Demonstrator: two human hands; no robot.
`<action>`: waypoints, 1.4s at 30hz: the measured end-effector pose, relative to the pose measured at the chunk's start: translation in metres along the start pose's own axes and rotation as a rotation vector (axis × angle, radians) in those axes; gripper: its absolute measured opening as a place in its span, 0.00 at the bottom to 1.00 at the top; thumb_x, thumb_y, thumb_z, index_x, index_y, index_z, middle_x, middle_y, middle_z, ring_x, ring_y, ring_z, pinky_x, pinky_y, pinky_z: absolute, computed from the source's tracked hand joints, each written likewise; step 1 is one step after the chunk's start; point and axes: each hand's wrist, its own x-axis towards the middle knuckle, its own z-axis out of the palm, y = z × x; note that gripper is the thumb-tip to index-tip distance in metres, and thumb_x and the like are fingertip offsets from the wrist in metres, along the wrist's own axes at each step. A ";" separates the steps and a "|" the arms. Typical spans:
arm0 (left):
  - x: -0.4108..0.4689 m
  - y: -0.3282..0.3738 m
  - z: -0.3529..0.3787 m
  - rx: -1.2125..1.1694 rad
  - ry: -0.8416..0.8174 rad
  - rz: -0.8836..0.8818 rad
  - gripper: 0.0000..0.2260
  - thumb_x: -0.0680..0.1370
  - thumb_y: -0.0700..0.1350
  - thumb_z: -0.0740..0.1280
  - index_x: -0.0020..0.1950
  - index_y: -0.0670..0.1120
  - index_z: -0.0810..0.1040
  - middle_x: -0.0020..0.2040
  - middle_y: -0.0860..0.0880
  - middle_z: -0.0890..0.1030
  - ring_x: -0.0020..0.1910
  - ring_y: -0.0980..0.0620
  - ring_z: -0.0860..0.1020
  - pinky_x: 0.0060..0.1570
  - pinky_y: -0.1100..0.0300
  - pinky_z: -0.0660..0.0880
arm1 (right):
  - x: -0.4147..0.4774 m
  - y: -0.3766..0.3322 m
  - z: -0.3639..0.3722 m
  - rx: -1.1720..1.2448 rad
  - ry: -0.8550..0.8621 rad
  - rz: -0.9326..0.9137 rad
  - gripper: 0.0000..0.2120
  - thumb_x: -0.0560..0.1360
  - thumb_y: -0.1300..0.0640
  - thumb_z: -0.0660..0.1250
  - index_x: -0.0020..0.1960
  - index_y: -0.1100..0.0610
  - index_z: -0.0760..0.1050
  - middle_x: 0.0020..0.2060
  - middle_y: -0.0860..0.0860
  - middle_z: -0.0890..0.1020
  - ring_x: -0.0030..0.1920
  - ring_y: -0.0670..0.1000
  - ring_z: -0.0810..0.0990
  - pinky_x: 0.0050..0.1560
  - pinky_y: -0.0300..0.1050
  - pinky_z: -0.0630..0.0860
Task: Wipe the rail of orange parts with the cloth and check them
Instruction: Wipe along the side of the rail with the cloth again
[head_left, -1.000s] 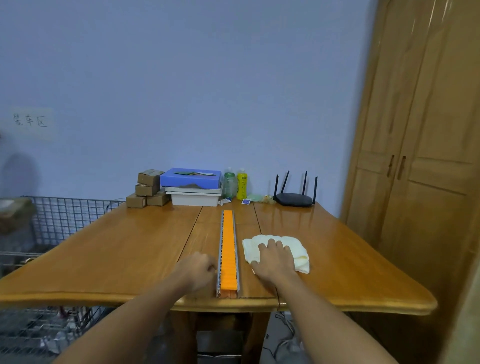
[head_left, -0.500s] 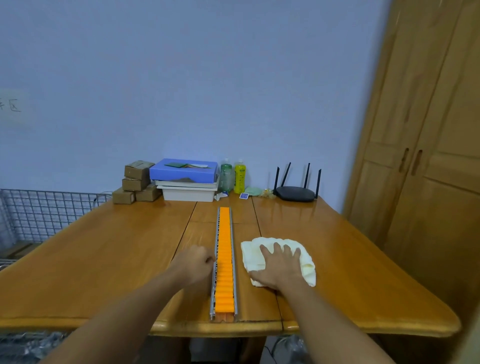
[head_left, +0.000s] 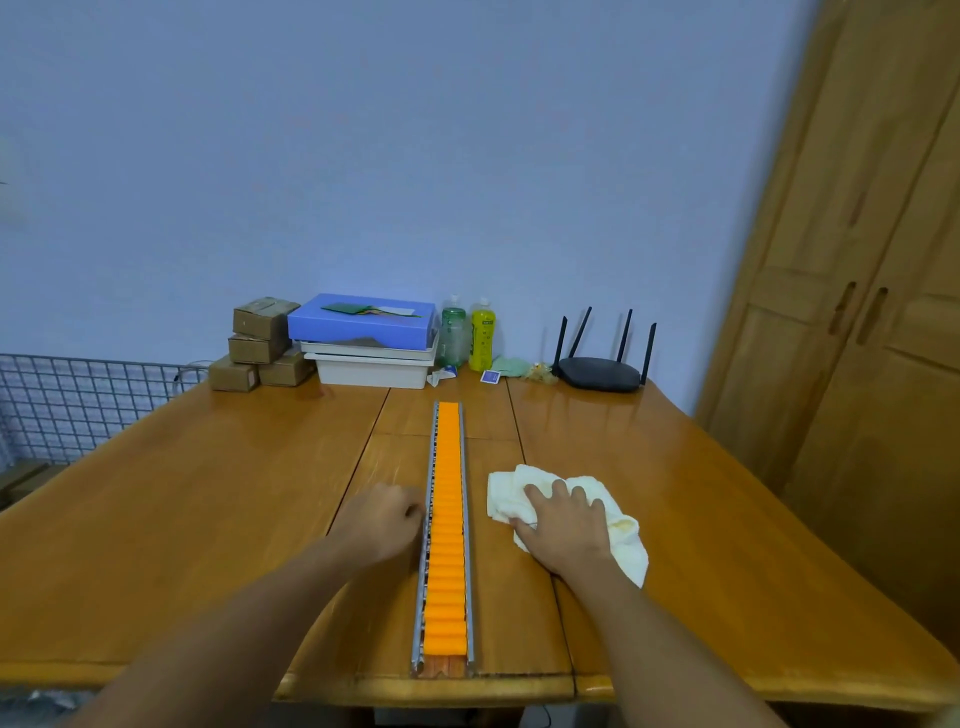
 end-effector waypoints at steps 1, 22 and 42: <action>0.002 -0.001 0.001 -0.009 0.001 -0.002 0.08 0.84 0.45 0.62 0.55 0.49 0.81 0.46 0.49 0.83 0.42 0.53 0.80 0.44 0.57 0.79 | 0.002 0.001 0.001 0.009 0.005 -0.007 0.26 0.80 0.35 0.52 0.73 0.45 0.65 0.66 0.53 0.74 0.62 0.57 0.74 0.56 0.54 0.71; 0.070 -0.011 0.015 -0.086 0.063 -0.132 0.08 0.84 0.45 0.61 0.56 0.49 0.79 0.41 0.51 0.81 0.35 0.56 0.76 0.32 0.63 0.71 | 0.075 -0.007 -0.037 0.211 0.102 -0.039 0.12 0.78 0.48 0.62 0.54 0.55 0.75 0.45 0.54 0.82 0.40 0.57 0.76 0.38 0.47 0.65; 0.177 -0.050 0.043 -0.214 0.166 -0.163 0.15 0.85 0.55 0.59 0.70 0.54 0.74 0.34 0.54 0.79 0.30 0.60 0.77 0.27 0.66 0.68 | 0.257 -0.056 -0.035 0.280 0.295 -0.171 0.13 0.78 0.48 0.62 0.56 0.54 0.79 0.47 0.57 0.84 0.47 0.61 0.81 0.37 0.46 0.64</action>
